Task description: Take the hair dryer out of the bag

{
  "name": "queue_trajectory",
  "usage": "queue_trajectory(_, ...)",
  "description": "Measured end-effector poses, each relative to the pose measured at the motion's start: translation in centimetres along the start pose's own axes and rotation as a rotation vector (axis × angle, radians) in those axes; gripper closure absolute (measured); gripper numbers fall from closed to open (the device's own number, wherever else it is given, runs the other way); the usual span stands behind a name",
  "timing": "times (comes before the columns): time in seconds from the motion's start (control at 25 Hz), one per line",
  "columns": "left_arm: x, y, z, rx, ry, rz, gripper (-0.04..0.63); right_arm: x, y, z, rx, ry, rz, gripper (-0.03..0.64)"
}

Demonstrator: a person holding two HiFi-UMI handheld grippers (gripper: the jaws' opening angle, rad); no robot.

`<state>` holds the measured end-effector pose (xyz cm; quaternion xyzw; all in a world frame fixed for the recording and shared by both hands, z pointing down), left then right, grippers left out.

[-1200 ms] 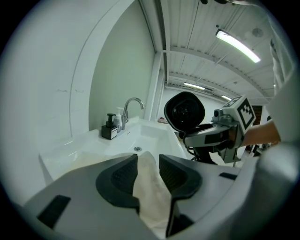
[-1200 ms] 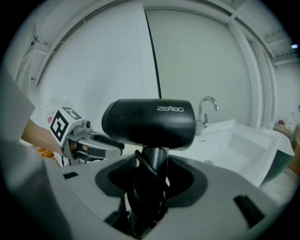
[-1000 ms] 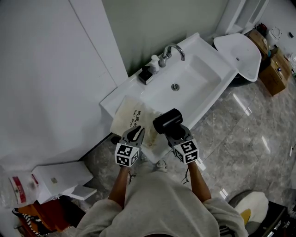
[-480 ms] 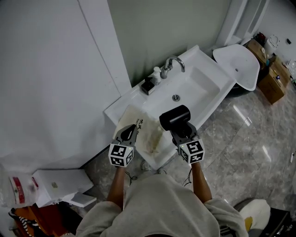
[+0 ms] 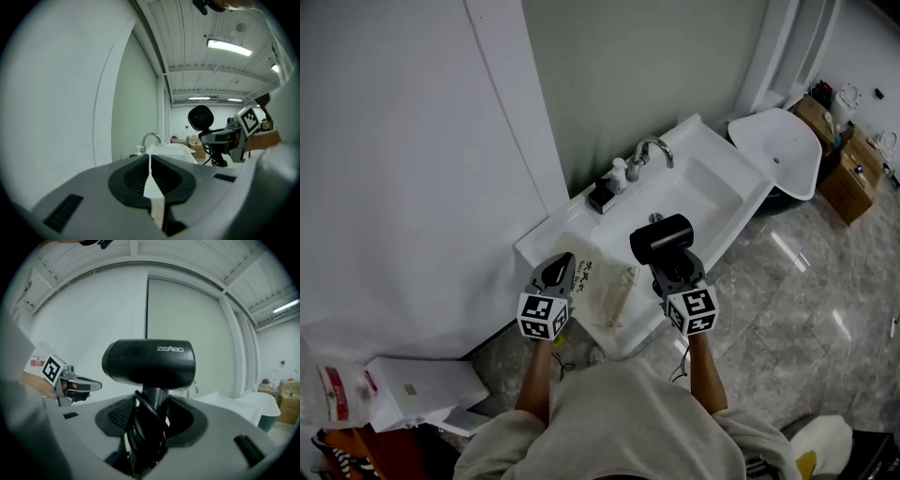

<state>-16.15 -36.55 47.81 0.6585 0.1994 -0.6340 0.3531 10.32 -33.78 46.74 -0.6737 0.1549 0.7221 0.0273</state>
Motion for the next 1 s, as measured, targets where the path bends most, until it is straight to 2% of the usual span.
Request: queue_trajectory(1.0,-0.4,1.3,2.0,0.003,-0.002,-0.001,0.577,-0.1,1.2,-0.9,-0.052,0.013,-0.001,0.420)
Point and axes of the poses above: the fingertips, and each gripper's own axes: y forward along the fingers, z to its left, x out of its top, the point moved 7 cm from there along -y, backward along the fingers, and after that the axes turned 9 degrees about -x, right-handed, at the moved point
